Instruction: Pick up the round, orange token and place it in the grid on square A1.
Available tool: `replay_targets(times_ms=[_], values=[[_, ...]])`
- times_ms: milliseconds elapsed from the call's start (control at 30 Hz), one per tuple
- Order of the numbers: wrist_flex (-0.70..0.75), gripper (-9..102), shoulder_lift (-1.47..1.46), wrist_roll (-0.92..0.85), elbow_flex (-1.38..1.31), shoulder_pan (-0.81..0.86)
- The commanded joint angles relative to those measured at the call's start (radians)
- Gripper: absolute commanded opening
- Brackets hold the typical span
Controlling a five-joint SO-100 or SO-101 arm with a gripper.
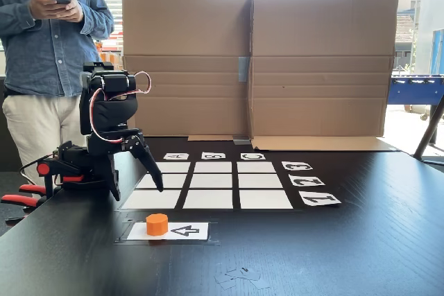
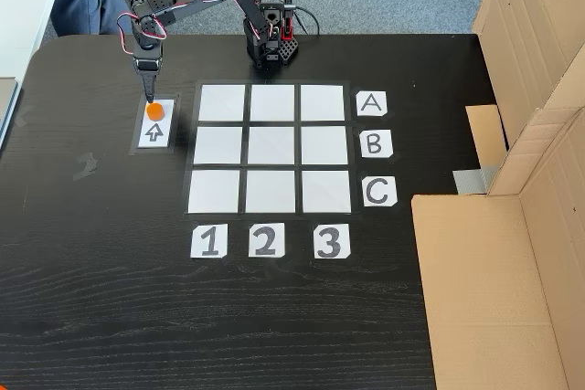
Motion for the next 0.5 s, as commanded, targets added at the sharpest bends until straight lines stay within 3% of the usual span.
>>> replay_targets(times_ms=[0,467], values=[[-0.002,33,-0.025,0.021,-0.061,-0.029],[-0.002,33,-0.204,0.046,-0.196,-0.054]])
